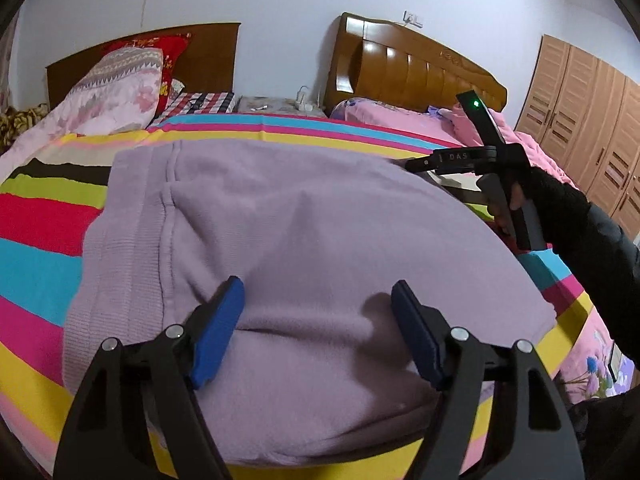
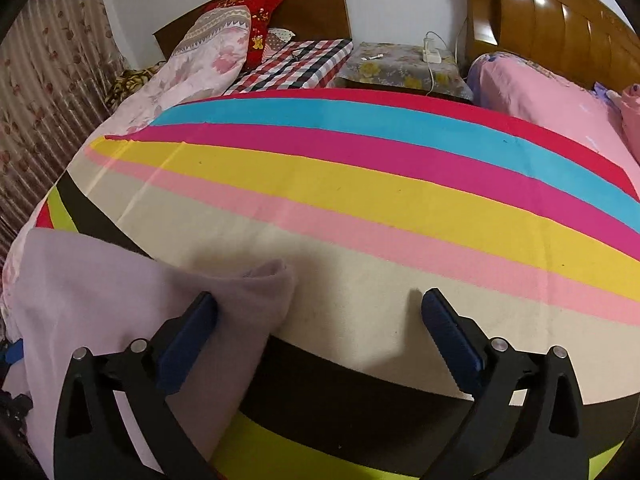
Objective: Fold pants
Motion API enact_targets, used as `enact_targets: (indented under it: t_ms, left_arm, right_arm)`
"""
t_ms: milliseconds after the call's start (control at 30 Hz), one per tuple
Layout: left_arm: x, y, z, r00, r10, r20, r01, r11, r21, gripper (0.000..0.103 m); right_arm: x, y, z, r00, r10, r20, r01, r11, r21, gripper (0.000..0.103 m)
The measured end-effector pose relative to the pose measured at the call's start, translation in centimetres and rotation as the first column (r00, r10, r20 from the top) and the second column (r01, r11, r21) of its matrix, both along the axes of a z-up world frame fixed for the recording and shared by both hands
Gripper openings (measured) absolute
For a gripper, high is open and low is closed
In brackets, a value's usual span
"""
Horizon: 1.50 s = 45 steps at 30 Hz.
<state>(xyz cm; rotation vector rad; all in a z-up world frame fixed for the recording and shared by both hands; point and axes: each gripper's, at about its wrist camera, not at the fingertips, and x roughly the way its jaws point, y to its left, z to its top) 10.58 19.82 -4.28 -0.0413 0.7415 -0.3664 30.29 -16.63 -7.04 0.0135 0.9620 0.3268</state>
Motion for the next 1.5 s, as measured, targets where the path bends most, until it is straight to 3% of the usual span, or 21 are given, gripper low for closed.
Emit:
enact_targets:
  t_ms: [200,300,367,433,500,600,667,700,733,800,833,900,967,1033,1100,1133,1200,1300,1367,1433,1500]
  left_arm:
    - [-0.8,0.1,0.2,0.999,-0.032,0.024,0.032,0.999,0.004,0.075]
    - [-1.0,0.1,0.1,0.999,-0.041,0.035,0.041,0.999,0.008,0.075]
    - [-1.0,0.0,0.2,0.999,-0.04,0.033,0.04,0.999,0.01,0.075]
    - [-1.0,0.0,0.2,0.999,-0.037,0.035,0.037,0.999,0.012,0.075]
    - [-1.0,-0.1,0.2,0.998,-0.039,0.04,0.038,0.999,0.016,0.075]
    - [-1.0,-0.2,0.1,0.998,-0.041,0.044,0.041,0.999,0.02,0.075]
    - [-1.1,-0.3,0.2,0.998,-0.041,0.043,0.041,0.999,0.019,0.075]
    - [-1.1,-0.3,0.2,0.998,-0.041,0.044,0.04,0.999,0.02,0.075]
    - [-1.1,-0.3,0.1,0.998,-0.04,0.044,0.039,0.999,0.017,0.075]
    - [-1.1,-0.3,0.1,0.998,-0.041,0.048,0.04,0.999,0.019,0.075]
    - [-1.1,-0.4,0.1,0.998,-0.04,0.049,0.039,0.999,0.021,0.075]
    - [-1.1,-0.4,0.0,0.998,-0.042,0.049,0.041,0.999,0.021,0.075]
    - [-1.1,-0.3,0.1,0.998,-0.046,0.047,0.046,0.999,0.019,0.075]
    - [-1.1,-0.4,0.2,0.998,-0.052,0.039,0.051,0.998,0.022,0.075]
    - [-1.3,-0.7,0.8,0.998,-0.054,0.024,0.053,0.997,0.051,0.078]
    - [-1.7,-0.9,1.4,0.998,-0.054,0.02,0.052,0.996,0.069,0.084]
    - [-2.6,-0.7,2.7,0.998,-0.044,0.032,0.042,0.997,0.07,0.095]
    - [-3.3,1.2,4.3,0.998,0.008,0.059,-0.007,1.0,-0.015,0.101]
    - [-2.9,2.4,4.3,0.998,0.039,0.039,-0.036,0.997,-0.071,0.101]
    - [-2.1,3.2,3.1,0.997,0.082,-0.018,-0.082,0.995,-0.06,0.101]
    - [-2.2,3.4,2.3,0.997,0.07,-0.019,-0.071,0.996,-0.057,0.101]
  right_arm:
    - [0.5,0.1,0.0,1.0,-0.006,0.002,0.006,1.0,0.013,0.098]
    - [-0.6,-0.7,1.2,0.996,-0.064,0.065,0.062,0.998,0.028,0.098]
    - [-2.0,-1.6,1.9,0.99,-0.12,0.072,0.115,0.991,0.07,0.097]
    - [-3.9,-1.7,2.9,0.993,-0.083,0.09,0.071,0.989,0.13,0.097]
    - [-5.2,-0.6,3.2,0.994,-0.004,0.109,-0.004,0.997,0.076,0.097]
    - [-3.8,-0.4,0.6,0.999,-0.034,0.034,0.037,0.994,-0.102,0.097]
    - [-2.8,-1.9,0.2,0.996,-0.091,0.012,0.091,0.995,-0.051,0.097]
    - [-2.7,-2.4,0.8,0.986,-0.163,0.046,0.167,0.981,-0.095,0.095]
    - [-2.9,-2.9,1.5,0.981,-0.185,0.065,0.189,0.979,-0.074,0.093]
    - [-3.8,-3.0,2.4,0.987,-0.15,0.057,0.147,0.988,0.054,0.092]
    - [-4.4,-2.6,2.7,0.99,-0.126,0.067,0.121,0.99,0.068,0.092]
    - [-5.4,-0.4,2.4,0.997,-0.009,0.076,0.008,1.0,0.017,0.095]
    - [-5.0,0.7,0.4,0.999,0.033,0.017,-0.032,0.996,-0.083,0.095]
    - [-4.2,-0.7,0.2,0.999,-0.047,-0.001,0.047,0.998,-0.043,0.098]
    - [-4.5,-1.4,1.7,0.986,-0.16,0.05,0.164,0.98,-0.112,0.098]
    - [-5.0,-1.5,2.8,0.984,-0.157,0.078,0.164,0.982,-0.09,0.098]
    - [-7.5,-0.5,5.9,0.988,-0.062,0.14,0.055,0.997,0.055,0.098]
    - [-11.0,3.4,7.8,0.975,0.15,0.166,-0.171,0.978,0.122,0.098]
    - [-13.4,7.1,7.4,0.938,0.315,0.144,-0.333,0.934,0.128,0.098]
    - [-16.0,10.4,5.7,0.888,0.451,0.089,-0.458,0.883,0.104,0.098]
    - [-18.7,13.9,2.9,0.836,0.548,0.022,-0.547,0.837,-0.019,0.099]
